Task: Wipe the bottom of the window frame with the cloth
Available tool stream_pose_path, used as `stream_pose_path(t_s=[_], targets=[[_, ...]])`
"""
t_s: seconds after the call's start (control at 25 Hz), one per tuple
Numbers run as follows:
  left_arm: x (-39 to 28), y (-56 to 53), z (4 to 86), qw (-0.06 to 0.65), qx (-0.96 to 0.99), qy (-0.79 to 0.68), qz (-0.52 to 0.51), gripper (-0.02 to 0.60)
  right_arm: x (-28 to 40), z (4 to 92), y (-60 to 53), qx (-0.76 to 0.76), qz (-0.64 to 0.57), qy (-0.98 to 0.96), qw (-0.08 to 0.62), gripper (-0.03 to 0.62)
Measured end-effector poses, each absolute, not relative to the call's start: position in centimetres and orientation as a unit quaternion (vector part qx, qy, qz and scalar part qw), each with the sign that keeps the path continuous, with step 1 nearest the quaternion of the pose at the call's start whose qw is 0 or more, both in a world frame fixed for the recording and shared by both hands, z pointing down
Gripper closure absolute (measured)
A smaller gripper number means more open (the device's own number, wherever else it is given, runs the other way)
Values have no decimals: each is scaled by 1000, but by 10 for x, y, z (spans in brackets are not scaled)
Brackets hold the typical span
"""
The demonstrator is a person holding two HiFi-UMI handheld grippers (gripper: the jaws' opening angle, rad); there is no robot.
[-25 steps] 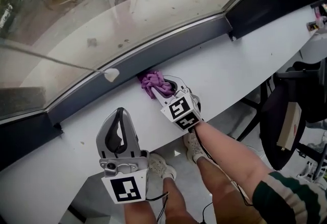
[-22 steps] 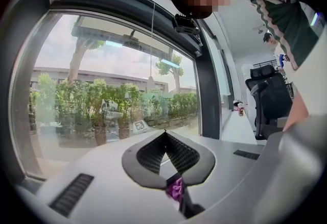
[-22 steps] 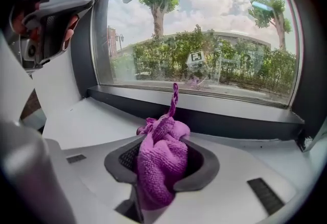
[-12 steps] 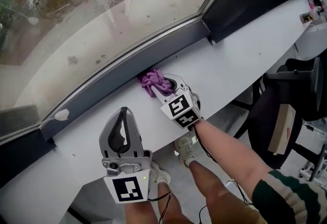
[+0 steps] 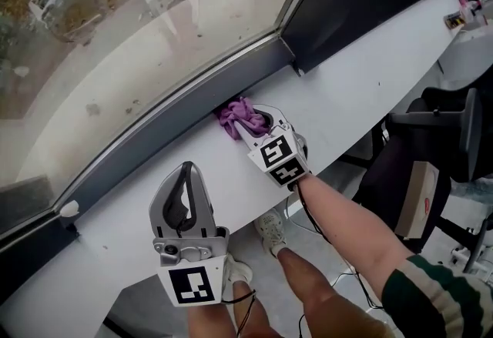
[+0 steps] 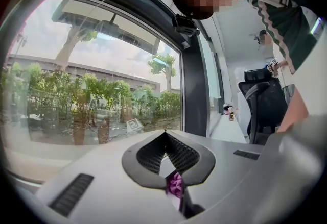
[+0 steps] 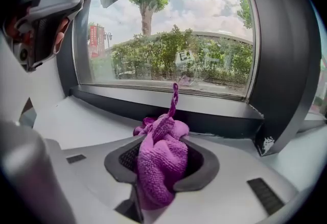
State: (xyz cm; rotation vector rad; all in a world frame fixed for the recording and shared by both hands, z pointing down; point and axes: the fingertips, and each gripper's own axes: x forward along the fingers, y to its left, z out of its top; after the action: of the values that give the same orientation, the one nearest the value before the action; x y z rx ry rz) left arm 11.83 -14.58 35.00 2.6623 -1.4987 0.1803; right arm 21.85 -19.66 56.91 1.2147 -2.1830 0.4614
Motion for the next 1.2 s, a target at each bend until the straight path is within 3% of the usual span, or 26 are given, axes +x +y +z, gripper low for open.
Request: stream_pose_path(t_s=[0.56, 1.2], targets=[[182, -169, 361, 47, 886, -458, 61, 575, 324, 575, -231, 515, 177, -780, 307, 442], [201, -151, 392, 68, 891, -443, 74, 575, 369, 571, -203, 536, 182, -769, 298, 442]])
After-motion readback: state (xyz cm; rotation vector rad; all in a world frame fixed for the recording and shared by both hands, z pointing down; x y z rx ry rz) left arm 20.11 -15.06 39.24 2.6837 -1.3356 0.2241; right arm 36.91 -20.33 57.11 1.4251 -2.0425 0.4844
